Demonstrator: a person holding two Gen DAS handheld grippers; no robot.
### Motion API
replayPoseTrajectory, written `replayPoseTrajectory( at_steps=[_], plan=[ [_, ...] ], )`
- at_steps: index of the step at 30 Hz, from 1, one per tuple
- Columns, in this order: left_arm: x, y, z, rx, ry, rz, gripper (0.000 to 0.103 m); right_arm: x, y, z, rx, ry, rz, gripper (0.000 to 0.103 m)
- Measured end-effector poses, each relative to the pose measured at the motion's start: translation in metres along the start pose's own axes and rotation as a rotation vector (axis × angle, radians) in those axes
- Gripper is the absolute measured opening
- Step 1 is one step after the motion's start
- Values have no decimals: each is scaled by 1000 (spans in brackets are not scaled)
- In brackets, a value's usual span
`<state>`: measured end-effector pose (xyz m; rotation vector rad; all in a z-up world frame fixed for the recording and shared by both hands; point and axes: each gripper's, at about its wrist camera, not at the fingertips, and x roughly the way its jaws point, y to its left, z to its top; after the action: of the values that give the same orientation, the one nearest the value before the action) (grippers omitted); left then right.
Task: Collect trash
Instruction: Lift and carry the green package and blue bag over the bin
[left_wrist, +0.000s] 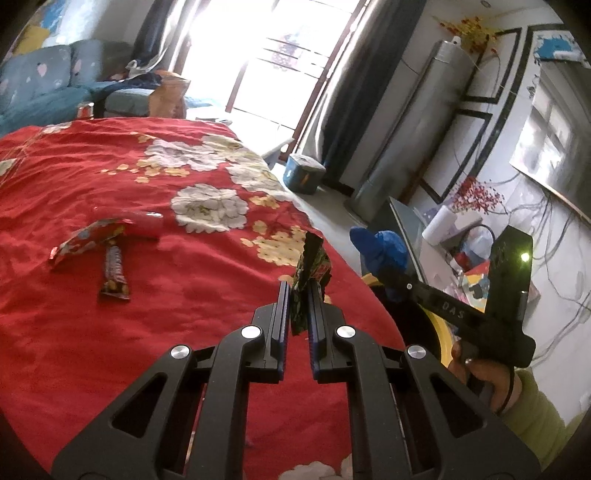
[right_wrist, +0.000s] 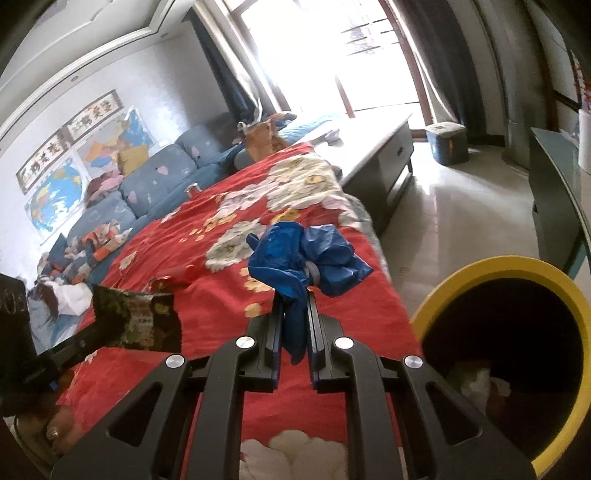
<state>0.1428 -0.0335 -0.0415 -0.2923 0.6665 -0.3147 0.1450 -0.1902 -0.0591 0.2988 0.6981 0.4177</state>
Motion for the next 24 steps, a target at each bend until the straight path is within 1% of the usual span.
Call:
replayPoseTrajectory(
  at_steps=[11,24],
  plan=[
    [12,-39,-7,97,25,-25,5,-11,-31,-6,44,-11,-51,11],
    [32,-76,-14,184,65,-54,5,-29,-67,-12,108,-30,-101,11]
  ],
)
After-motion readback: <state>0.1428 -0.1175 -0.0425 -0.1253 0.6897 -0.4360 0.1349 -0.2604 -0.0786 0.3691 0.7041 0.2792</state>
